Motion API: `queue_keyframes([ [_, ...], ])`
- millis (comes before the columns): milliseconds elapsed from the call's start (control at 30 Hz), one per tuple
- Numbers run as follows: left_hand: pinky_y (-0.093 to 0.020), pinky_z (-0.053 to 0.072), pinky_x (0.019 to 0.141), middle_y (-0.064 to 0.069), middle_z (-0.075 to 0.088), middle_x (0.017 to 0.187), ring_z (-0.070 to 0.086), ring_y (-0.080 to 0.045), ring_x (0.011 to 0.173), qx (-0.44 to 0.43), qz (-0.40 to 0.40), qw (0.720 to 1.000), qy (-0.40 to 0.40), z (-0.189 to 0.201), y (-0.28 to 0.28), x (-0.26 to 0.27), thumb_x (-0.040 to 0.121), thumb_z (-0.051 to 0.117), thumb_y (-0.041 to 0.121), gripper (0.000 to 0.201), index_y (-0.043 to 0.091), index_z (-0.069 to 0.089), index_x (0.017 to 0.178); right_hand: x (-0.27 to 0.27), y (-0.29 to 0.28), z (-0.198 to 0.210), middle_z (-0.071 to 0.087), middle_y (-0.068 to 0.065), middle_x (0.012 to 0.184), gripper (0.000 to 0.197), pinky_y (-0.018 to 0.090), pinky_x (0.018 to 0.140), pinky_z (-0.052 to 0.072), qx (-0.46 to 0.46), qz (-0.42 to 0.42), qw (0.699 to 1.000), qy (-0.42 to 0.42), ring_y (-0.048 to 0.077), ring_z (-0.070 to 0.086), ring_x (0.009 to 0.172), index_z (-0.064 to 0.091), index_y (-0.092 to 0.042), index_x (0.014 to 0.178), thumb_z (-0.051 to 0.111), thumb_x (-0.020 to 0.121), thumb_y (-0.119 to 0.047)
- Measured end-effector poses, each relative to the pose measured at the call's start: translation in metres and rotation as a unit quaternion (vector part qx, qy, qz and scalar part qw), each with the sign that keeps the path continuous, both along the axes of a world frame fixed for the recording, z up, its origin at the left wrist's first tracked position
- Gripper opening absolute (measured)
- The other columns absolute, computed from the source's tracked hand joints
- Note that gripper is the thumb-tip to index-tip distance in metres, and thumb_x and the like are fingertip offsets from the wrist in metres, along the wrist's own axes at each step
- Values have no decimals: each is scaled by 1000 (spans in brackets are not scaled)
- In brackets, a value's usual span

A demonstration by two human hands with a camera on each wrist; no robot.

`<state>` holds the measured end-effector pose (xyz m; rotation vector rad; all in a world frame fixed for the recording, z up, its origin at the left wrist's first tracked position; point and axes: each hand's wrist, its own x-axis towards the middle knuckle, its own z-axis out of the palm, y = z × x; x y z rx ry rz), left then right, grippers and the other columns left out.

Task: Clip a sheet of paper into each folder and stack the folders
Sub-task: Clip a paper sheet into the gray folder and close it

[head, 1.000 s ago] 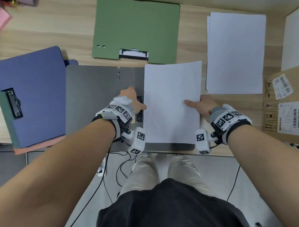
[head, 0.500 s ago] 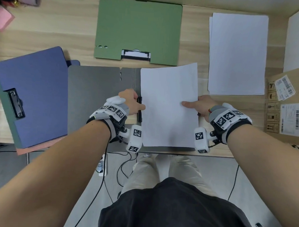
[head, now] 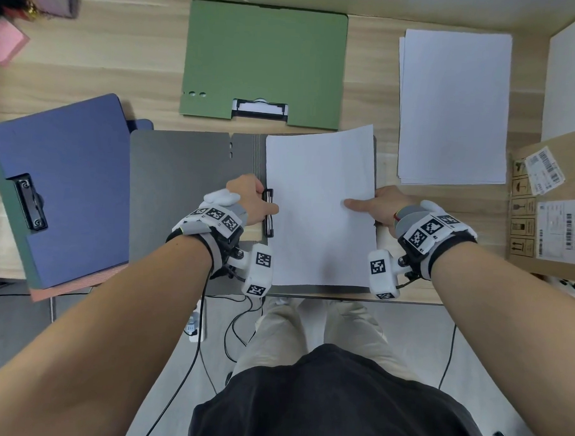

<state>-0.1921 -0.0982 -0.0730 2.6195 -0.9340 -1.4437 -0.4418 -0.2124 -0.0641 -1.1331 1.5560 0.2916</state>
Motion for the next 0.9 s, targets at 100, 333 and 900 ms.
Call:
queue_keyframes([
  [100, -37, 61, 77, 6, 71, 85, 73, -17, 68, 2, -3, 1000, -9, -1, 0, -1, 42, 67, 52, 54, 32, 53, 90, 0, 0, 1, 69, 8, 114, 67, 40, 95, 53, -5, 10, 1000, 8, 26, 67, 100, 62, -3, 119, 83, 71, -44],
  [333, -38, 60, 78, 2, 71, 91, 72, -20, 71, 2, -14, 1000, -27, 1, -2, -4, 53, 75, 47, 51, 27, 55, 95, 4, 1, 4, 68, 9, 114, 64, 39, 95, 53, -15, 27, 999, 19, 27, 66, 101, 63, -1, 117, 81, 73, -44],
  [900, -34, 55, 77, 0, 52, 78, 62, -25, 79, 52, -72, 993, -79, 15, -13, -15, 79, 76, 36, 40, 16, 49, 102, 7, 4, 15, 57, 1, 88, 42, 25, 61, 40, -34, 70, 996, 42, 20, 55, 80, 55, -9, 103, 72, 84, -43],
])
